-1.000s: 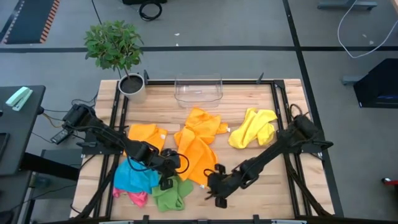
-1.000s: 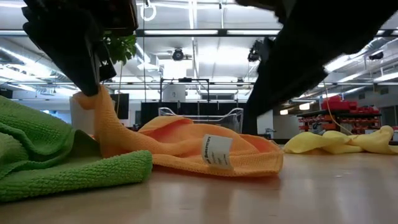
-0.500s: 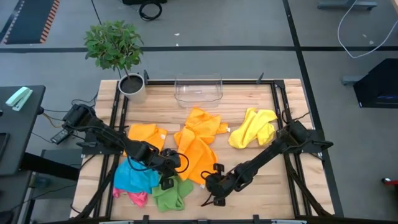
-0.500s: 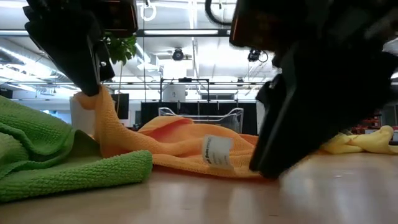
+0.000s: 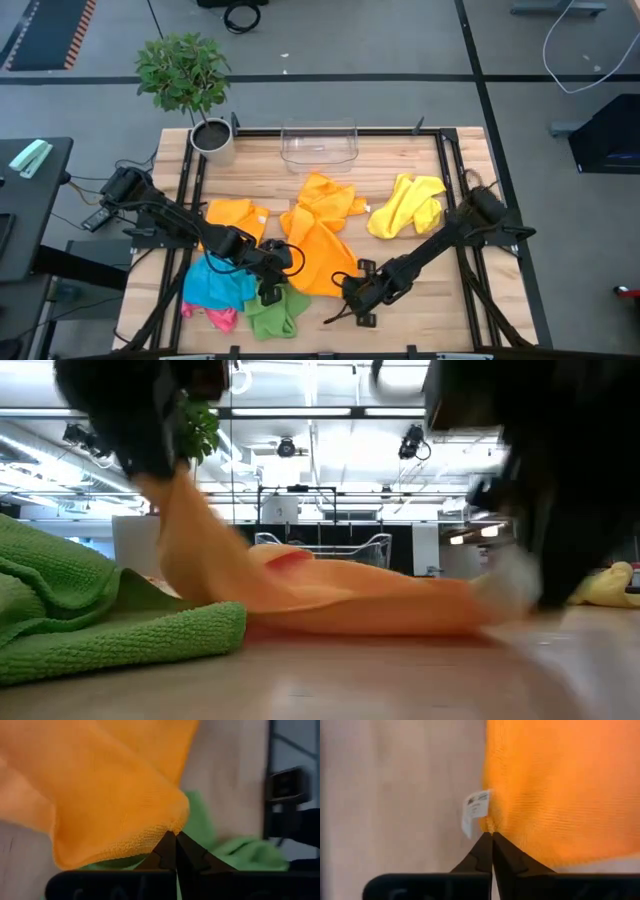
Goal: Fold microfiber towels
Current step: Fold the bottom orange towel on the table
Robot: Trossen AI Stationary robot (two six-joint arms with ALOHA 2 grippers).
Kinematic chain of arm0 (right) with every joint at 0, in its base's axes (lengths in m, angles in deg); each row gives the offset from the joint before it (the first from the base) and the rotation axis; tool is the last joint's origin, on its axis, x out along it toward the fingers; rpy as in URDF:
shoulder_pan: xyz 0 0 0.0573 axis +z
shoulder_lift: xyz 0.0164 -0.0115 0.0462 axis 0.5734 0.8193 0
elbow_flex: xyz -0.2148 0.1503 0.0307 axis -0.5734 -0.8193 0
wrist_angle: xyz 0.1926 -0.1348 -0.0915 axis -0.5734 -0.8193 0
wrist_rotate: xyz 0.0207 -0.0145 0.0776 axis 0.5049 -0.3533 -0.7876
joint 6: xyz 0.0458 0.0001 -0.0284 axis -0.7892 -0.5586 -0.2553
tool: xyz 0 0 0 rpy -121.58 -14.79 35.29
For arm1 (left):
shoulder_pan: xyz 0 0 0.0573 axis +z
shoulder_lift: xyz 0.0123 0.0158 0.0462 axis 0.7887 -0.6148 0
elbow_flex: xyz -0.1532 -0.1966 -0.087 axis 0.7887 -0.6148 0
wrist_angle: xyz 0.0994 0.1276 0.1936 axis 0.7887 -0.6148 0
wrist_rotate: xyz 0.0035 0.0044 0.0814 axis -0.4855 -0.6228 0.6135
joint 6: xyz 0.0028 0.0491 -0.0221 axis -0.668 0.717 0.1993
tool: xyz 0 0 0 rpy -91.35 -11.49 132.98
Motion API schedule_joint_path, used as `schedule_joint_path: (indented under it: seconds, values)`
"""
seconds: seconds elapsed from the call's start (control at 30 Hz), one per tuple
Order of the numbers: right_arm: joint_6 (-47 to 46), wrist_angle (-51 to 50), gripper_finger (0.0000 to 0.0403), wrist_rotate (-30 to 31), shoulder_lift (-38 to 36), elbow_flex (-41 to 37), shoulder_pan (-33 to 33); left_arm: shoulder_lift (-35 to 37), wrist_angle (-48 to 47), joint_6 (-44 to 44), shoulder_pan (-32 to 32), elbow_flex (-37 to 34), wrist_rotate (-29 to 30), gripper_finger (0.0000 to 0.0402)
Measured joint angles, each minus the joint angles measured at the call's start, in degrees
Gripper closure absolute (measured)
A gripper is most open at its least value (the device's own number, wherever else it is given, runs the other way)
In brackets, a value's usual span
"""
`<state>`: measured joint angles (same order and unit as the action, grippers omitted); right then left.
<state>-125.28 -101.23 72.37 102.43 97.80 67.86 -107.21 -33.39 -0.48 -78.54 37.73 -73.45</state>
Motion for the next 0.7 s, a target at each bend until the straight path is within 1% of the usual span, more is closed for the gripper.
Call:
schedule_joint_path:
  seconds: [0.17,0.27,0.3,0.37,0.47,0.53,0.6,0.7]
  values:
    - [-1.1,-9.5,0.0399,-0.3,-14.7,0.3,1.6,2.2,-0.8,6.5,0.0,8.7,-0.5,0.0395]
    - [-2.6,-10.5,0.04,1.8,-24.9,0.2,3.6,2.8,-2.2,11.5,0.4,16.3,-0.4,0.0398]
    - [-3.0,-10.9,0.04,4.3,-28.3,0.4,4.4,2.8,-2.5,13.4,0.6,19.2,-0.2,0.0397]
    - [-3.5,-13.2,0.04,11.8,-34.7,0.4,6.3,2.7,-3.1,17.6,0.9,24.8,2.1,0.0395]
    - [-2.8,-16.4,0.04,24.4,-43.9,0.4,8.5,2.8,-4.6,23.8,2.3,32.0,6.7,0.0396]
    - [-1.0,-18.3,0.0401,31.3,-49.1,0.4,9.0,2.8,-7.3,26.7,4.1,35.9,10.4,0.0397]
    - [1.3,-20.9,0.0401,35.9,-53.0,0.4,8.7,2.8,-10.5,28.8,6.7,39.2,12.7,0.0397]
    - [5.6,-23.4,0.0401,40.0,-57.5,0.4,6.7,2.6,-12.7,29.3,11.8,41.1,13.1,0.0398]
